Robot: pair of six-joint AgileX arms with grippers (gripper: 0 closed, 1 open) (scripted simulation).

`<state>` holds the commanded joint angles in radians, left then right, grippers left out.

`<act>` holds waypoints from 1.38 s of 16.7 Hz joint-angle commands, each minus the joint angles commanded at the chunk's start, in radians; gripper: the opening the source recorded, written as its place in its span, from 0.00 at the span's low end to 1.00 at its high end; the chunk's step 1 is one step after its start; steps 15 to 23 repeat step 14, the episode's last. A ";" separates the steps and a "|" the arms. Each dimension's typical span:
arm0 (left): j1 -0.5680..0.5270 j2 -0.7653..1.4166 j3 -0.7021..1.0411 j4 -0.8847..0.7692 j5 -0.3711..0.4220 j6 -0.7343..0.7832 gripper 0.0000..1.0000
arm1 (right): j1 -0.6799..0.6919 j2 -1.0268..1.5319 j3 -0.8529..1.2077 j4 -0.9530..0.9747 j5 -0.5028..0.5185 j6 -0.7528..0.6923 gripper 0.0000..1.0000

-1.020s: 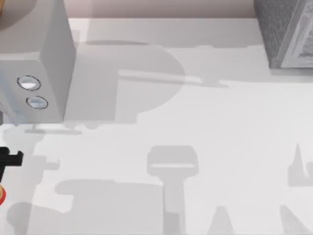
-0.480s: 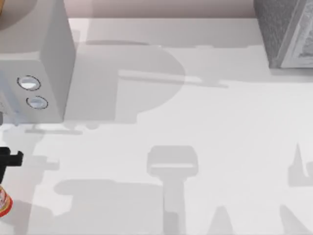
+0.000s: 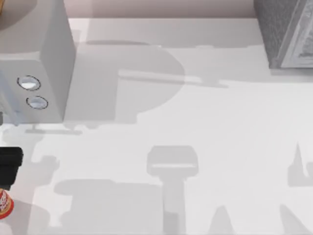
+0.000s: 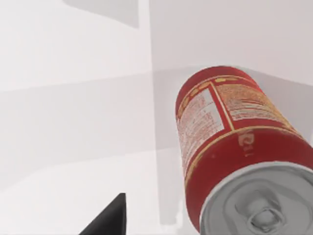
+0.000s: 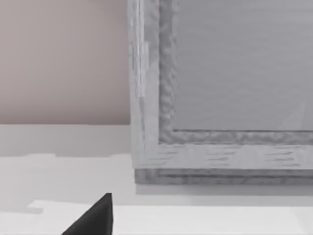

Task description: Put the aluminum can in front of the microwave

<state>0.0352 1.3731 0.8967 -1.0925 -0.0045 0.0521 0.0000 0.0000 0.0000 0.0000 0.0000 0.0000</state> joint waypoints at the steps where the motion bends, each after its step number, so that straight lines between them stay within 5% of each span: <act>1: 0.000 0.000 0.000 0.000 0.000 0.000 1.00 | 0.000 0.000 0.000 0.000 0.000 0.000 1.00; 23: -0.003 -0.025 0.141 -0.166 0.000 -0.003 1.00 | 0.000 0.000 0.000 0.000 0.000 0.000 1.00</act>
